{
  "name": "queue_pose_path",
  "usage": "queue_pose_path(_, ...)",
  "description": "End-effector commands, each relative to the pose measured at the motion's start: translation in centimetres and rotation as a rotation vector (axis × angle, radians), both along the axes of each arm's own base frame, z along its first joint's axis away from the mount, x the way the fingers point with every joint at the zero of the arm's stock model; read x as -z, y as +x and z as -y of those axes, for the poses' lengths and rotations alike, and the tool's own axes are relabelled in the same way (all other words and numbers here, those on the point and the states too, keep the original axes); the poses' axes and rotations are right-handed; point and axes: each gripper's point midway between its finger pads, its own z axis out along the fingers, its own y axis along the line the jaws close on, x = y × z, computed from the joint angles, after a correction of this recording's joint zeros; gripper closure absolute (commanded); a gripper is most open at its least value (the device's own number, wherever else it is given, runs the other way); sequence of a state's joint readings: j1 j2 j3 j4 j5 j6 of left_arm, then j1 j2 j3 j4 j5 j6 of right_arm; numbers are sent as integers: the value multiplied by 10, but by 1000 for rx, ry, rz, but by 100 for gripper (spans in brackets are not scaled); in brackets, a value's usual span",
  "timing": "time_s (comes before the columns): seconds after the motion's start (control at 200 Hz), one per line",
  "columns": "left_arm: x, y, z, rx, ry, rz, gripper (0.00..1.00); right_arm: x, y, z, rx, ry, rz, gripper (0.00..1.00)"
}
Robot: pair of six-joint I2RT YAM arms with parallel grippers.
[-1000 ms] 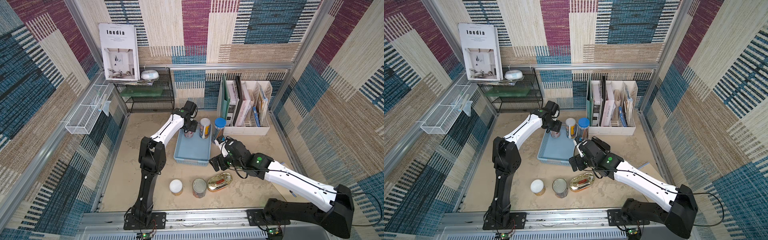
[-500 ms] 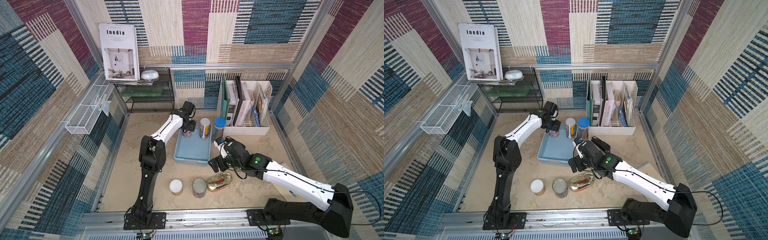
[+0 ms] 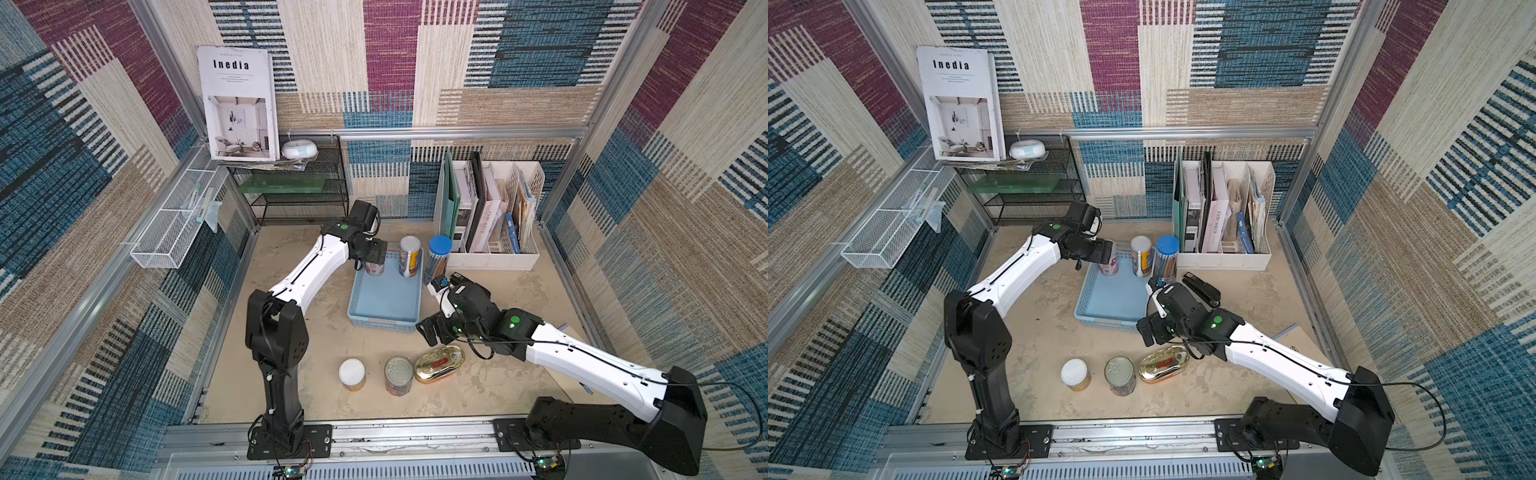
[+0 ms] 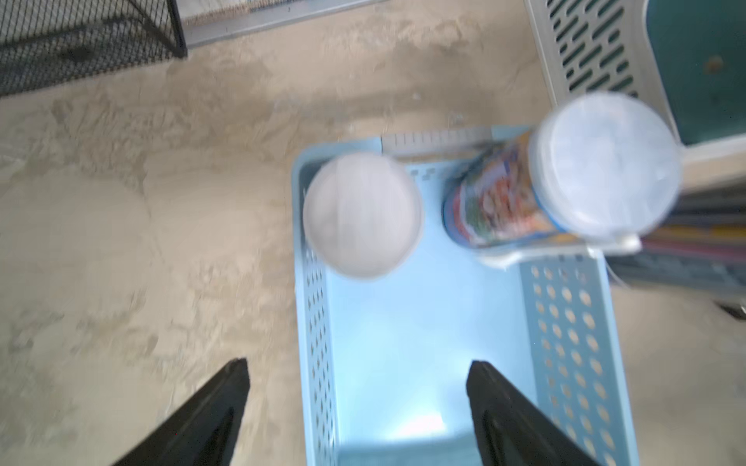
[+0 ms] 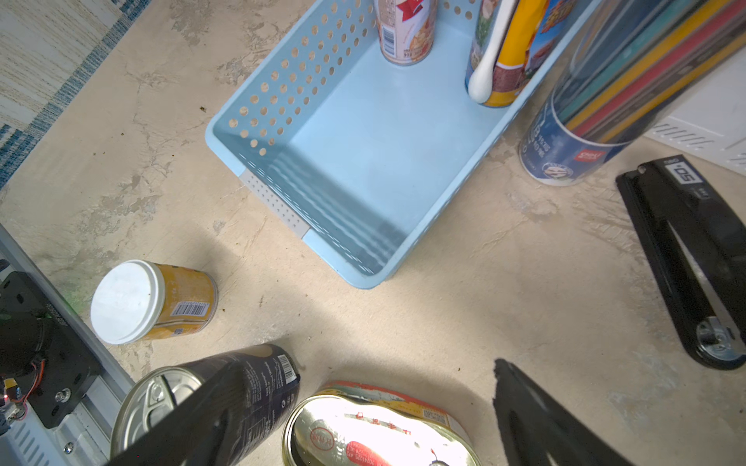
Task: Put the canned food in the basket
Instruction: Place the canned food in the basket, then pick up the canned food from the center of the board.
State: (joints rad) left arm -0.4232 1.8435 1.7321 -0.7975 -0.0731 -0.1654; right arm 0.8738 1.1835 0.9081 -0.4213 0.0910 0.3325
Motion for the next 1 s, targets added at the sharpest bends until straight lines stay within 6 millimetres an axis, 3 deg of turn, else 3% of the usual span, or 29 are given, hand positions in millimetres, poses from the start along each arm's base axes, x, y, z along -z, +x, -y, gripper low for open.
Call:
queue_pose_path(0.0,2,-51,-4,-1,-35,-61,11,-5,-1,-9,-28,44,0,1)
queue_pose_path(0.245,28,-191,-33,-31,-94,-164,11,1,-3,-14,-54,39,-21,1)
queue_pose_path(0.411,38,-248,-51,-80,-191,-216,12,1,-2,-19,-66,39,-21,1)
queue_pose_path(0.511,44,-262,-56,-86,-176,-228,12,1,0,-22,-73,47,-22,1)
queue_pose_path(0.651,49,-266,-46,-92,-186,-280,12,3,0,-27,-86,42,-34,1)
queue_pose_path(0.992,72,-275,-49,-142,-144,-318,16,9,-1,-26,-89,29,-46,1)
